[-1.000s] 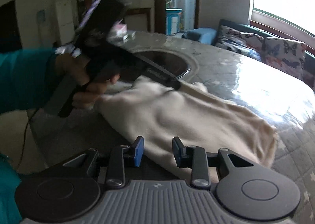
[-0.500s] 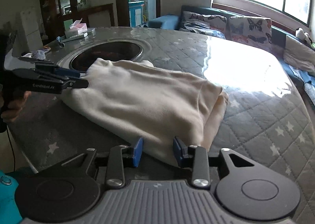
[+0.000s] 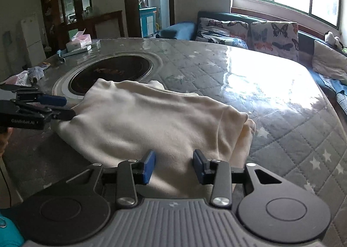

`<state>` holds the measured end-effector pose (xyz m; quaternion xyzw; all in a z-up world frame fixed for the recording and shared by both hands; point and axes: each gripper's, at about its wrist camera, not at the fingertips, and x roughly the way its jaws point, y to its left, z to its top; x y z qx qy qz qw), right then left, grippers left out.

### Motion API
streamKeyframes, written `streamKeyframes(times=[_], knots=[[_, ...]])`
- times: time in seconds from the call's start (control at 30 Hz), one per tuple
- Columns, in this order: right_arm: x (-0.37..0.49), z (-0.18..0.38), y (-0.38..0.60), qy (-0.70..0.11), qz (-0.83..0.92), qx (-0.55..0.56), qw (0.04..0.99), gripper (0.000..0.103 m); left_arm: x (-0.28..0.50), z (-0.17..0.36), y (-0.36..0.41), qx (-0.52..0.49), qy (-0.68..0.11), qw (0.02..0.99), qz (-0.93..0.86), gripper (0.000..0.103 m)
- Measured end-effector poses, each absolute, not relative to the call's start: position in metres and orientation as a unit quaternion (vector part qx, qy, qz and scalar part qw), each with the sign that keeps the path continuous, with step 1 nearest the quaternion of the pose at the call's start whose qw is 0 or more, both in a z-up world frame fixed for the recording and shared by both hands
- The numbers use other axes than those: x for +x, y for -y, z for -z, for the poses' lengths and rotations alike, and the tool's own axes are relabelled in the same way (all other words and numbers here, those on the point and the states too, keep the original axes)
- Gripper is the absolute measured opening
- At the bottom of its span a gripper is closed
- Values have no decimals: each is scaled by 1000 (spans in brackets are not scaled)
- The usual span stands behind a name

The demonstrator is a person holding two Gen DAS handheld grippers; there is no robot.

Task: Fold clothes

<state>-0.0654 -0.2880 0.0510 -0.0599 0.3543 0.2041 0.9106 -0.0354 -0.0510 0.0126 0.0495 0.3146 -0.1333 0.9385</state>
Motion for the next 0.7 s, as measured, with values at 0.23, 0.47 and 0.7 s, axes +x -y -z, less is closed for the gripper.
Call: streamKeyframes(times=[0.23,0.47,0.7], knots=[[-39,-62,291,-338,-191,-48,920,39,-19,-23,55,45,-308,941,135,53],[1,-50,296,-347,-170,-22,922,38,10,-12,51,36,-330,937,106,53],[9,-52,307,-349,-146,-13,926,37,29,-9,43,7,-348,933,94,53]])
